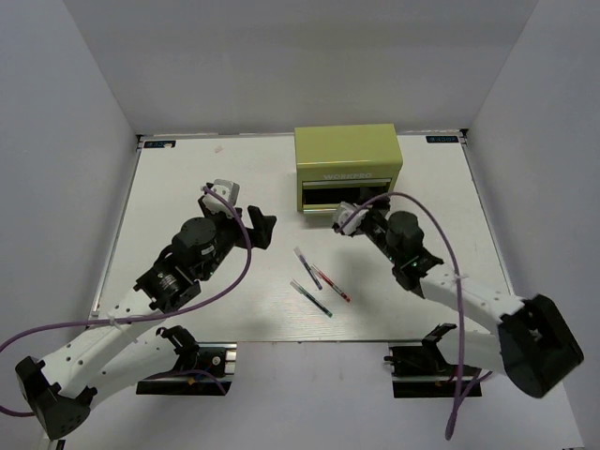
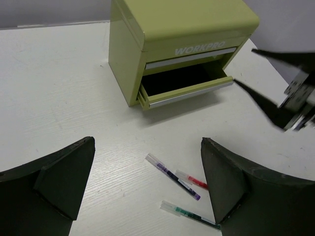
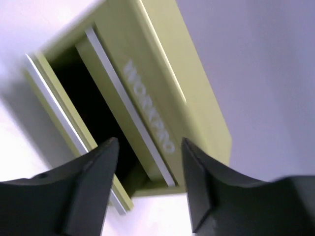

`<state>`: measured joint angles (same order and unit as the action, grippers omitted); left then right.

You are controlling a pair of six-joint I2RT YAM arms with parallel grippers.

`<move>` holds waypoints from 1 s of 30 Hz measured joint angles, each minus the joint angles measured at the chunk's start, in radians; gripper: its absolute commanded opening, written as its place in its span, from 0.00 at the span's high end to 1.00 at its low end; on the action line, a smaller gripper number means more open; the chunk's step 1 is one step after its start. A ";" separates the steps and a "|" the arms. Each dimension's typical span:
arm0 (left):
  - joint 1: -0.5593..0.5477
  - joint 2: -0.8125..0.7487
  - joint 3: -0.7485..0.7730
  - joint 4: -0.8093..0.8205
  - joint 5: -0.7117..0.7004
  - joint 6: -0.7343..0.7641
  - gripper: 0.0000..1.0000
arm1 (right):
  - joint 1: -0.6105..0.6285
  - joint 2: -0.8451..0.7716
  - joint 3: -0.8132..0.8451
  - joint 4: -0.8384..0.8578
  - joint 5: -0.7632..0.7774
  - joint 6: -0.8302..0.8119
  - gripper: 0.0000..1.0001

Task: Sort the stationery into containers
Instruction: Grab a piece of stationery with the right arm

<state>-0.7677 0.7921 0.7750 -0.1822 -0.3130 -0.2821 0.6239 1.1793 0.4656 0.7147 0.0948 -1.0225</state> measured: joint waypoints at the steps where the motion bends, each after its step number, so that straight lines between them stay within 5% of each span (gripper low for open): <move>1: 0.000 0.003 0.000 0.003 0.007 0.002 0.04 | 0.000 -0.029 0.080 -0.132 -0.034 0.056 0.44; 4: 0.000 0.024 0.000 0.006 0.027 0.005 0.24 | 0.003 -0.043 0.298 -0.417 -0.147 0.212 0.52; 6: 0.000 0.041 0.000 0.003 0.038 0.007 0.46 | 0.008 -0.025 0.425 -0.594 -0.220 0.313 0.55; 7: 0.000 0.048 0.000 0.002 0.041 0.005 0.66 | 0.010 -0.009 0.470 -0.666 -0.253 0.355 0.55; 9: 0.000 0.051 0.000 -0.001 0.042 0.011 0.87 | 0.017 0.030 0.532 -0.805 -0.312 0.427 0.55; 10: 0.000 0.049 0.000 -0.002 0.041 0.011 0.88 | 0.021 0.059 0.541 -0.846 -0.328 0.448 0.55; 12: 0.000 0.041 -0.003 -0.006 0.041 0.018 0.87 | 0.031 0.108 0.546 -0.950 -0.357 0.488 0.52; 17: 0.000 -0.001 -0.017 -0.024 0.039 0.024 0.31 | 0.059 0.209 0.545 -1.144 -0.373 0.539 0.37; 30: 0.000 -0.036 -0.031 -0.050 0.092 0.061 0.24 | 0.100 0.363 0.491 -1.175 -0.380 0.576 0.28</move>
<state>-0.7677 0.7563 0.7437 -0.2317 -0.2211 -0.2207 0.7235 1.5421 0.9565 -0.4606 -0.2852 -0.4465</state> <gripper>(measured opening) 0.753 0.715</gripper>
